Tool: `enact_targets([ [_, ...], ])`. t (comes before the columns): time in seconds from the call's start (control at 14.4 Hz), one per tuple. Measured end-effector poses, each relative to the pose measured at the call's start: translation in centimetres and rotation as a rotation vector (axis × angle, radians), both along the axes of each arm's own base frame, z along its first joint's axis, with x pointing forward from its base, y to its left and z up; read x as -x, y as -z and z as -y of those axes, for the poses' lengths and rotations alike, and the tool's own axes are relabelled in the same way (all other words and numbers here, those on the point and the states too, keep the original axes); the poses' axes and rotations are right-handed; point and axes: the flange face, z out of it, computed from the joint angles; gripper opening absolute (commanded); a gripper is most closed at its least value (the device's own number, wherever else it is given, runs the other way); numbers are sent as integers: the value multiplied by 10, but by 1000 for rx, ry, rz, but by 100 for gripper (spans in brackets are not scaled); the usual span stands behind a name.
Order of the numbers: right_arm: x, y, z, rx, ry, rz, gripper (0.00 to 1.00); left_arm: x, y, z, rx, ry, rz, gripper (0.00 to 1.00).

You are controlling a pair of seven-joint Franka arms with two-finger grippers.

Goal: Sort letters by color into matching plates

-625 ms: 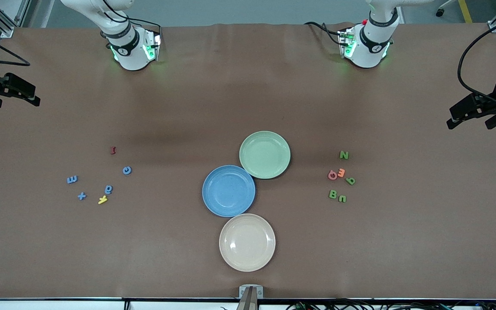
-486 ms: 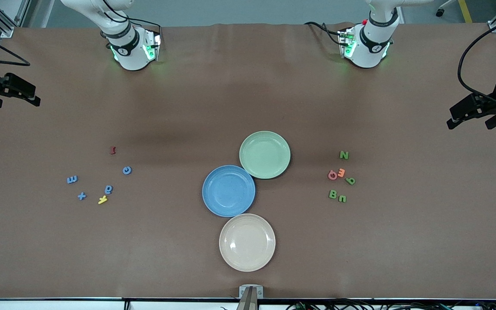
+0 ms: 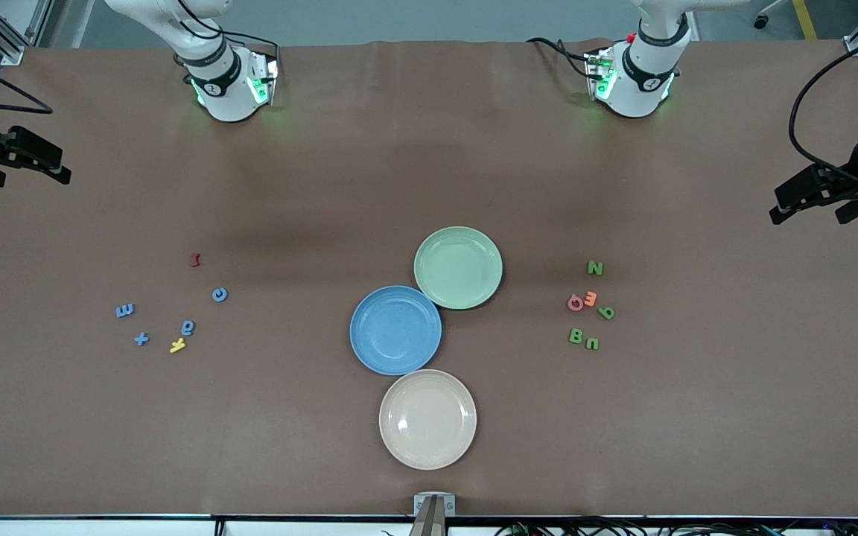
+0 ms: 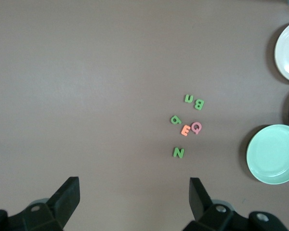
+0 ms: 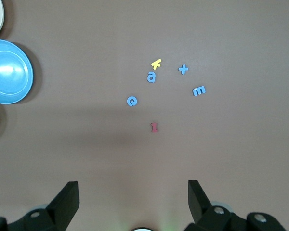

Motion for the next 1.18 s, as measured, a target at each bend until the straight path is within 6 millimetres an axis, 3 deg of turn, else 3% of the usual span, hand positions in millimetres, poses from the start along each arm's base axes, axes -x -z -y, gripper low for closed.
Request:
enact_targets([
  [0.21,0,-1,0,-1,0,2,100,-20,52,16,1,27,-89,100],
  [0.35,-1,1,0,-1,0,-2,100,-41,100,38,4,56,-131,100],
  [0.49,-12,18,0,-2,1,-23,100,-60,151,62,6,67,-153,100],
  [0.63,-31,43,3,-2,5,-36,100,-75,199,88,7,74,-156,100],
  [0.83,-59,98,10,0,15,-96,100,-87,260,119,-3,79,-153,100],
  [1.04,-89,143,38,24,44,-62,100,-92,309,145,-55,67,-141,99],
  [1.18,-105,176,59,31,57,-41,100,-93,331,152,-59,62,-141,89],
])
